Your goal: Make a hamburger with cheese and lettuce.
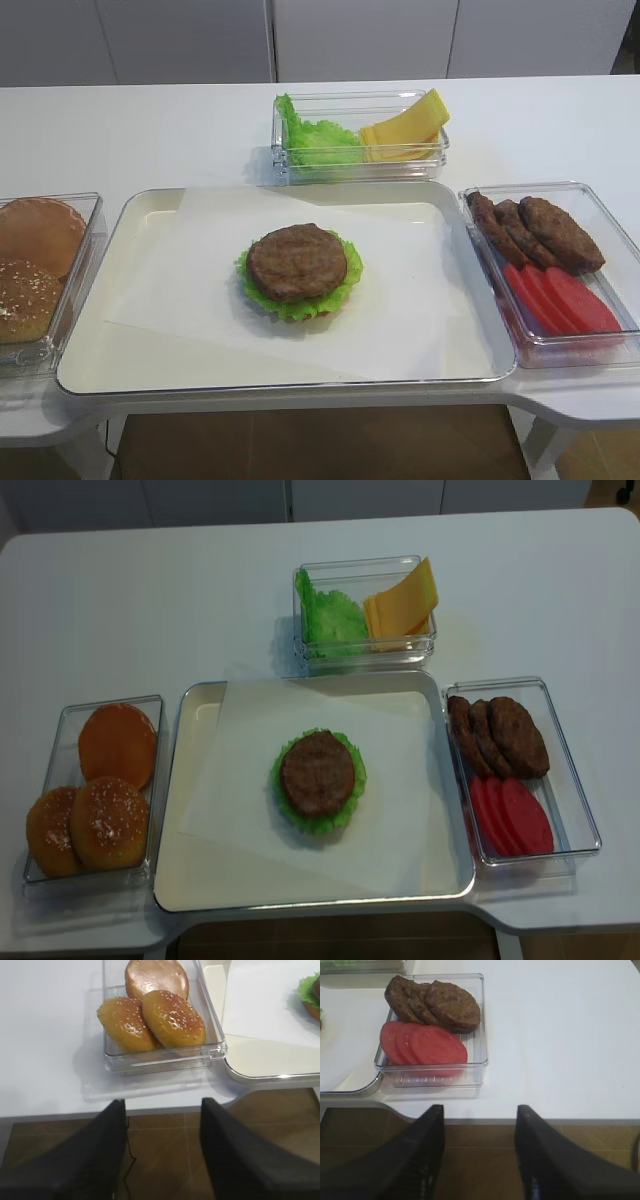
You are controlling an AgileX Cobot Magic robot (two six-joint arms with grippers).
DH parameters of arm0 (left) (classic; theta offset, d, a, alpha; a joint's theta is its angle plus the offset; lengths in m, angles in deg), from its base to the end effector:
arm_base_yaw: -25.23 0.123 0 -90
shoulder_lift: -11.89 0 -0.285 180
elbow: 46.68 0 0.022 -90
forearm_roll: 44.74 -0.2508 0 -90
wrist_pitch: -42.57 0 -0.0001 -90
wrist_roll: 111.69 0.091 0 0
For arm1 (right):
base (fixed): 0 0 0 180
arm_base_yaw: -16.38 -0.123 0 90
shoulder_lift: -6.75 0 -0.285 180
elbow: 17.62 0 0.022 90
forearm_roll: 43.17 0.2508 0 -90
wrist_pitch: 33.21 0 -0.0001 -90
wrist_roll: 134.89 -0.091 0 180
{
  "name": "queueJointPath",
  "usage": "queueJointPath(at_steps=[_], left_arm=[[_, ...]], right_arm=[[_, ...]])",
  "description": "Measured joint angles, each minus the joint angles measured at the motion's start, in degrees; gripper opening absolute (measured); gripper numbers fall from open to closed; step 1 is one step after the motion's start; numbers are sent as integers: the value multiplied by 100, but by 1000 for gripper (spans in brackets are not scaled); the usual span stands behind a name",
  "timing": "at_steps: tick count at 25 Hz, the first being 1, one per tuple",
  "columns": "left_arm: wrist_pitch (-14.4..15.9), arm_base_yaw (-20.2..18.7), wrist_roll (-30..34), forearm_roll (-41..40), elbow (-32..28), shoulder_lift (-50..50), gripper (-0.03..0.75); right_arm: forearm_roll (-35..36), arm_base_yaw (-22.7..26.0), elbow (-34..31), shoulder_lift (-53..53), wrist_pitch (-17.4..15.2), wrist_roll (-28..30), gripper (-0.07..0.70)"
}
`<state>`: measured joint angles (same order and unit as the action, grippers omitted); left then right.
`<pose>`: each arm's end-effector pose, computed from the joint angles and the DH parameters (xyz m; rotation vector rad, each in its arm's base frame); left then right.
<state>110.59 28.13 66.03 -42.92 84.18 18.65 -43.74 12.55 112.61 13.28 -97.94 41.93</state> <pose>-0.0121 -0.0033 0.2645 -0.0936 2.1605 -0.0325 -0.0087 -0.0014 0.2659 -0.0111 2.1129 0.0610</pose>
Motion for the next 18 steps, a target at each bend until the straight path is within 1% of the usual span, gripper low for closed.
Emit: queueJointPath(at_steps=[4,18], left_arm=[[0,0,0,0,0,0,358],[0,0,0,0,0,0,358]], right_arm=[[57,0,0,0,0,28,360],[57,0,0,0,0,28,361]])
